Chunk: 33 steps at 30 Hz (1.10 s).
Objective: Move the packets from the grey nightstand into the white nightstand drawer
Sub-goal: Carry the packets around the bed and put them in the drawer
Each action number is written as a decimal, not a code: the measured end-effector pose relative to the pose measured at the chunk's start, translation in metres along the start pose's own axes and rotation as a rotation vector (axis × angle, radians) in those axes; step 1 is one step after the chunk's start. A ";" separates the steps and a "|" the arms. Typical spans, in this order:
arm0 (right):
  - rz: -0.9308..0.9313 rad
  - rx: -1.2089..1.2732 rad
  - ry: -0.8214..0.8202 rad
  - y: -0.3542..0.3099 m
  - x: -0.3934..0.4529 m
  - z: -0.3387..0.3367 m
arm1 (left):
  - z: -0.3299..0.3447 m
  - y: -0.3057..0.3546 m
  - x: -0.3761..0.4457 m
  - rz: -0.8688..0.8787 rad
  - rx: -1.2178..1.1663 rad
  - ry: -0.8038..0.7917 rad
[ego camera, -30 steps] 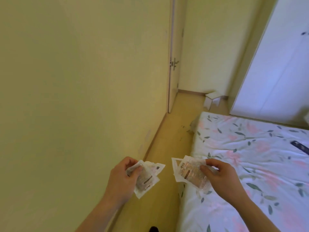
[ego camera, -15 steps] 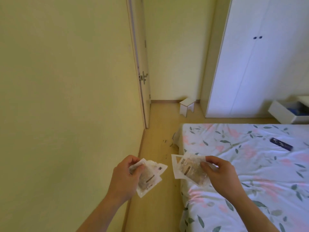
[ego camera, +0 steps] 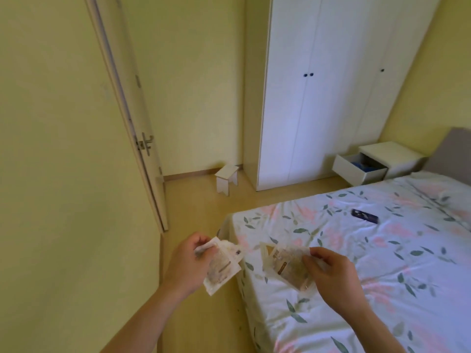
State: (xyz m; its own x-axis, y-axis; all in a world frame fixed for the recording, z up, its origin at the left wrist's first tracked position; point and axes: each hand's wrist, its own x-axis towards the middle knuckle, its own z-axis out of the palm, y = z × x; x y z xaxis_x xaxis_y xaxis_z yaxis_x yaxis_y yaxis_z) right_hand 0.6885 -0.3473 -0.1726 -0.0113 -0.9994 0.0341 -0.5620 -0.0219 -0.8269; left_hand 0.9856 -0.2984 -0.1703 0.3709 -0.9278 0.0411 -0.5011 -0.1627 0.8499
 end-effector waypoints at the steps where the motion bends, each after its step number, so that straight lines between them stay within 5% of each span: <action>1: 0.026 -0.002 0.019 0.002 0.009 0.001 | 0.004 0.002 0.020 0.010 0.017 -0.018; 13: 0.264 0.056 0.227 0.016 0.177 0.039 | 0.064 0.005 0.258 0.130 0.048 -0.286; 33: 0.058 0.016 -0.027 -0.105 0.597 0.241 | -0.001 -0.066 0.656 -0.062 -0.077 -0.038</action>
State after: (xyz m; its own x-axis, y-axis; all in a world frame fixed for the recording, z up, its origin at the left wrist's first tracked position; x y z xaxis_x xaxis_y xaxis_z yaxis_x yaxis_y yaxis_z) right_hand 0.9406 -0.9486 -0.2006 -0.0210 -0.9994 -0.0289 -0.5479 0.0357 -0.8358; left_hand 1.2631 -0.8962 -0.1986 0.3686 -0.9291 -0.0311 -0.4164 -0.1950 0.8880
